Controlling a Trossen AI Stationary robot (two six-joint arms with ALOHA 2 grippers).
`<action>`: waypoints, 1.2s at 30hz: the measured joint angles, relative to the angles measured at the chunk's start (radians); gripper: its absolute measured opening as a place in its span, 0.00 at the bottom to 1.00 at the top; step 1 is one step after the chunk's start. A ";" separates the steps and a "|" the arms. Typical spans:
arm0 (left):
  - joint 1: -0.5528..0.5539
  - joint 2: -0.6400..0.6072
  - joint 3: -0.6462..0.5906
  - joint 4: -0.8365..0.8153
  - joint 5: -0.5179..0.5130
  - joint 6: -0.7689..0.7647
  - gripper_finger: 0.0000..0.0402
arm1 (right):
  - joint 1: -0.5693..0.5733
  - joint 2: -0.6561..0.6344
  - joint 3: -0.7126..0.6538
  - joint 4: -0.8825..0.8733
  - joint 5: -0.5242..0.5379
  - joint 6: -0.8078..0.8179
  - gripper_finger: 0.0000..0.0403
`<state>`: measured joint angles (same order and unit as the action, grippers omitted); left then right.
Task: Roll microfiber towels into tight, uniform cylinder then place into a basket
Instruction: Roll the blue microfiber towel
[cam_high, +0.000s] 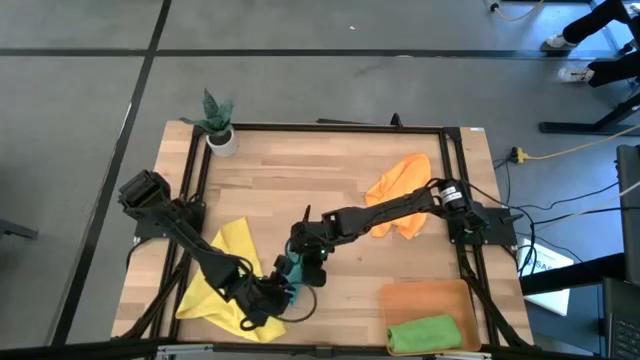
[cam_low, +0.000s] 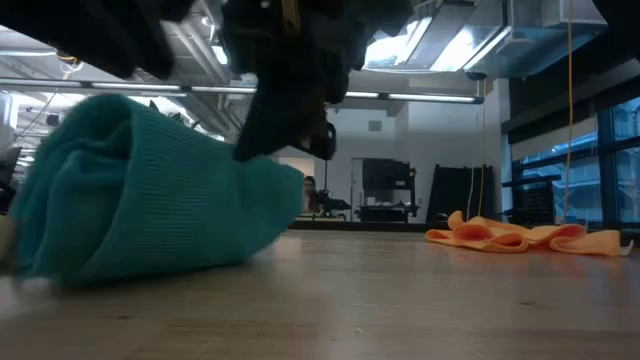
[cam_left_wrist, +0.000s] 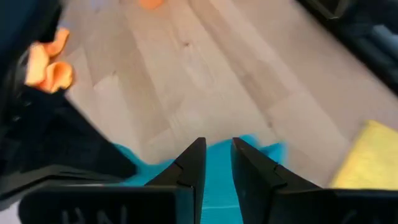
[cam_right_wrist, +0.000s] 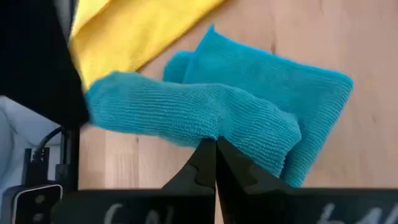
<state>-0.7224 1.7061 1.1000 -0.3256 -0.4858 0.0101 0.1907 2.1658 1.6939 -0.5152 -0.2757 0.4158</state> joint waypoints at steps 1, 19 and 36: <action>-0.012 -0.002 0.000 0.002 -0.002 0.000 0.17 | -0.004 0.000 0.000 -0.025 -0.005 0.009 0.00; -0.077 -0.003 0.000 -0.015 -0.005 -0.016 0.17 | -0.018 0.000 0.000 -0.202 -0.379 0.059 0.00; -0.077 -0.003 0.000 -0.025 -0.004 -0.035 0.17 | -0.174 0.013 0.000 -0.207 -0.528 0.072 0.00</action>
<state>-0.7990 1.7035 1.0998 -0.3509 -0.4900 -0.0250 0.0171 2.1786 1.6936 -0.7219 -0.8041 0.4878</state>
